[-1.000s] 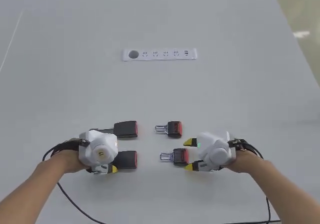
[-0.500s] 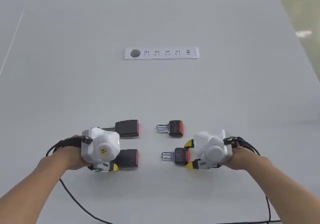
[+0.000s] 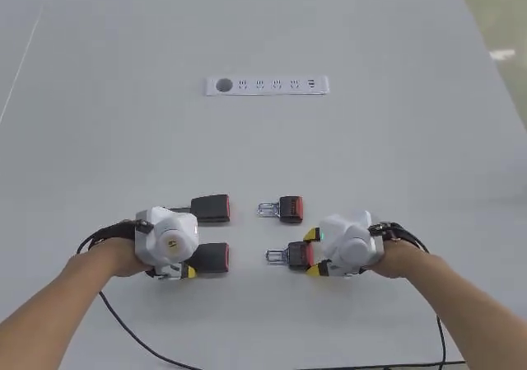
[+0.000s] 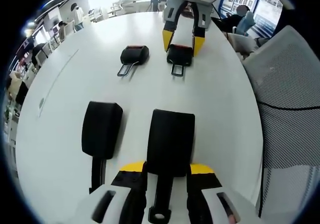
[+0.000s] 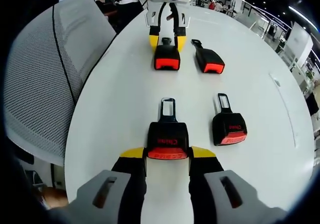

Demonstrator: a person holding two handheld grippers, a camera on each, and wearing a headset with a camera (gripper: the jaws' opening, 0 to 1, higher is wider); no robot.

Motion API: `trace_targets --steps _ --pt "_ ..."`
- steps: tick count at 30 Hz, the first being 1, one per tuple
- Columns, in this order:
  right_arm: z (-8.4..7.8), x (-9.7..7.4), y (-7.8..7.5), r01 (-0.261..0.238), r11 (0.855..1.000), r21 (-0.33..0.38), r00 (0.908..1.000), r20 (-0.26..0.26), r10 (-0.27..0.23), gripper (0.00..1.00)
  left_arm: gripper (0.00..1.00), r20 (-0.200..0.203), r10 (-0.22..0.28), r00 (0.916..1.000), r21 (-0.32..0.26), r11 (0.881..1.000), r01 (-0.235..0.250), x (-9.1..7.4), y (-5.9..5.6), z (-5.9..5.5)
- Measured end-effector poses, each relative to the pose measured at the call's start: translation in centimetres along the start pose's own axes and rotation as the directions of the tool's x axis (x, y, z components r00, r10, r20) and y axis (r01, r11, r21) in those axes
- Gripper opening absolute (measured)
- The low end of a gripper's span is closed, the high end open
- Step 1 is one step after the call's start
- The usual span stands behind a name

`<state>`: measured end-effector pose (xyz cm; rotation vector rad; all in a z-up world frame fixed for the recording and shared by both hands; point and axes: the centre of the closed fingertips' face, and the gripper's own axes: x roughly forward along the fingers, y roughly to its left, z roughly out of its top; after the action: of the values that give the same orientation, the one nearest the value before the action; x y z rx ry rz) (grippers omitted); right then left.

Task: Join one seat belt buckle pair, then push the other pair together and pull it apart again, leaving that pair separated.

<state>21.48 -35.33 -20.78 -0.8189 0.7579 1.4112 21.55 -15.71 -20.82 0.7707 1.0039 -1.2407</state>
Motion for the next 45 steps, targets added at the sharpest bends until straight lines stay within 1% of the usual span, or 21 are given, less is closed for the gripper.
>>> trace_targets --steps 6,9,13,20,26,32,38,45 --pt "0.3 -0.1 0.0 -0.003 1.0 -0.009 1.0 -0.007 0.003 0.3 0.31 -0.02 -0.006 0.9998 0.005 1.0 0.006 -0.3 -0.2 0.3" --pt "0.4 -0.1 -0.1 -0.003 1.0 -0.013 0.9999 -0.01 0.003 0.3 0.31 -0.032 -0.01 0.9994 0.006 1.0 0.01 -0.3 -0.2 0.2" --pt "0.7 -0.1 -0.1 -0.003 1.0 -0.014 0.9999 -0.011 0.003 0.3 0.31 -0.042 -0.013 0.999 0.003 1.0 0.013 -0.4 -0.4 0.5" --pt "1.5 0.3 -0.1 -0.003 1.0 -0.016 1.0 -0.003 0.003 0.3 0.31 -0.038 -0.009 0.9992 0.001 1.0 0.01 0.0 -0.2 0.2" --pt "2.2 0.6 -0.1 -0.008 1.0 -0.019 1.0 0.002 0.008 0.3 0.31 -0.03 -0.009 0.9995 -0.007 1.0 0.009 -0.1 -0.3 0.3" --pt "3.0 0.9 -0.1 -0.01 1.0 -0.017 0.9999 0.01 0.01 0.3 0.31 -0.036 -0.012 0.9993 -0.006 1.0 0.011 -0.1 -0.2 0.3" --pt "3.6 1.3 -0.1 -0.011 1.0 -0.011 0.9998 0.018 0.012 0.3 0.31 -0.042 -0.012 0.999 -0.007 1.0 0.011 -0.4 -0.4 0.6" --pt "4.4 1.8 0.0 -0.014 1.0 -0.008 0.9995 0.029 0.014 0.3 0.31 -0.051 -0.015 0.9986 -0.014 1.0 0.014 -0.2 -0.3 0.4"
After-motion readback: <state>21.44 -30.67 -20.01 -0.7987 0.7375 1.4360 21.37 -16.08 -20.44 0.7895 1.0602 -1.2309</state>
